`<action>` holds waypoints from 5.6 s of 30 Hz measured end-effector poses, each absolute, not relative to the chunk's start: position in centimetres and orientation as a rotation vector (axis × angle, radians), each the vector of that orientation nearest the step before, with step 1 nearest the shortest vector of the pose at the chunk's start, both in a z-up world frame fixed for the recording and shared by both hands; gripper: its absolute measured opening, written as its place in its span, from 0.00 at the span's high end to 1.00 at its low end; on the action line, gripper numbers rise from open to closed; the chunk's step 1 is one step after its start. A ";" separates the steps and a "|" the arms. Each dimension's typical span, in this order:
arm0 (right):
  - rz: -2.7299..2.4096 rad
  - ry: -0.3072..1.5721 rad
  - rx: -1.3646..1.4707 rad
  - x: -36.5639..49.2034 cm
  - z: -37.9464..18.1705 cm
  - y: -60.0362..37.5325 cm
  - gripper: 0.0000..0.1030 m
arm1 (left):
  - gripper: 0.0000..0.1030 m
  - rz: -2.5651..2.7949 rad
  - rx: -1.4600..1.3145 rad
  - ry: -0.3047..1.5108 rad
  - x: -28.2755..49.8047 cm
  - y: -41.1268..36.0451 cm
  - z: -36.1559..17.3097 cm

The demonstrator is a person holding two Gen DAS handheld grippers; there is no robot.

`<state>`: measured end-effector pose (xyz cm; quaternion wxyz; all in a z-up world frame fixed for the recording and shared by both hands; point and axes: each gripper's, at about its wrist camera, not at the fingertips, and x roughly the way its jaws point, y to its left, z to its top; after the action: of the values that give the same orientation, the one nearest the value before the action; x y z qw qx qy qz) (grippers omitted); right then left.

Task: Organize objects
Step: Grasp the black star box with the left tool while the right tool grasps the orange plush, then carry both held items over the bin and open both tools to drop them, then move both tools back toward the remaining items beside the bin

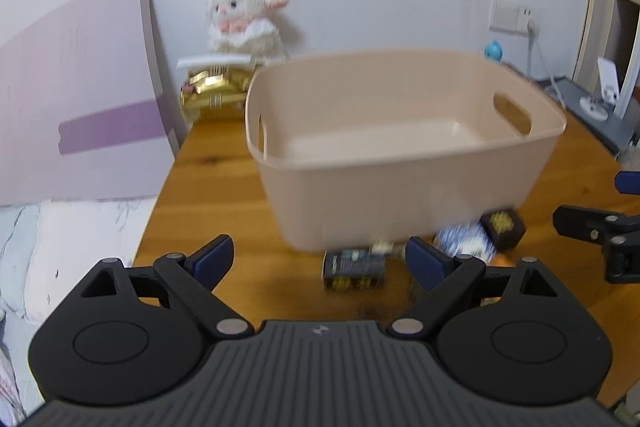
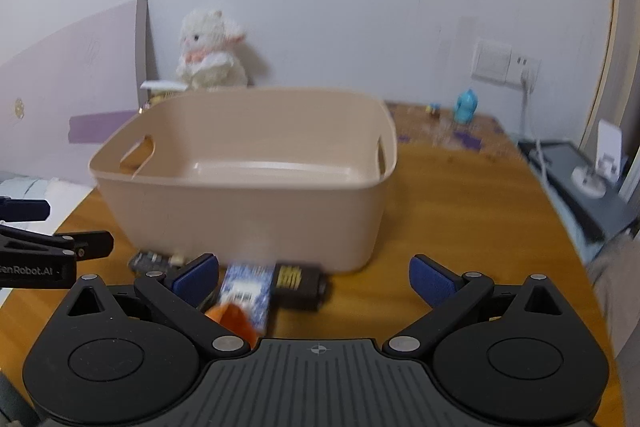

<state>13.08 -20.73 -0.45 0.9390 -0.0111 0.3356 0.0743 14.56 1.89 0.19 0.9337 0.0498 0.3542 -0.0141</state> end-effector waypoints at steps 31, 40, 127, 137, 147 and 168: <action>0.265 0.891 -0.003 15.2 -8.3 -18.5 0.50 | 0.19 -0.094 0.041 0.830 20.7 2.5 -8.1; 0.296 0.888 -0.035 14.2 -7.4 -17.9 0.88 | 0.50 -0.109 0.033 0.831 19.7 3.2 -7.4; 0.139 0.497 -0.089 13.3 7.1 -23.0 0.01 | 0.09 -0.048 0.070 0.648 18.6 -0.5 4.7; 0.144 0.580 -0.112 8.4 4.5 -23.5 0.00 | 0.09 -0.047 0.069 0.697 13.1 0.0 2.1; 0.163 0.665 -0.092 5.9 1.0 -23.9 0.00 | 0.09 -0.073 0.079 0.749 9.0 -1.0 -1.3; 0.121 0.837 -0.102 9.8 -6.5 -24.8 0.00 | 0.09 -0.120 0.083 0.858 11.7 -3.7 -8.1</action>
<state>9.79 -24.85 -6.46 0.9107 -0.0493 0.4059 0.0585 11.65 -3.66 -8.11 0.9067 0.0404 0.4158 -0.0580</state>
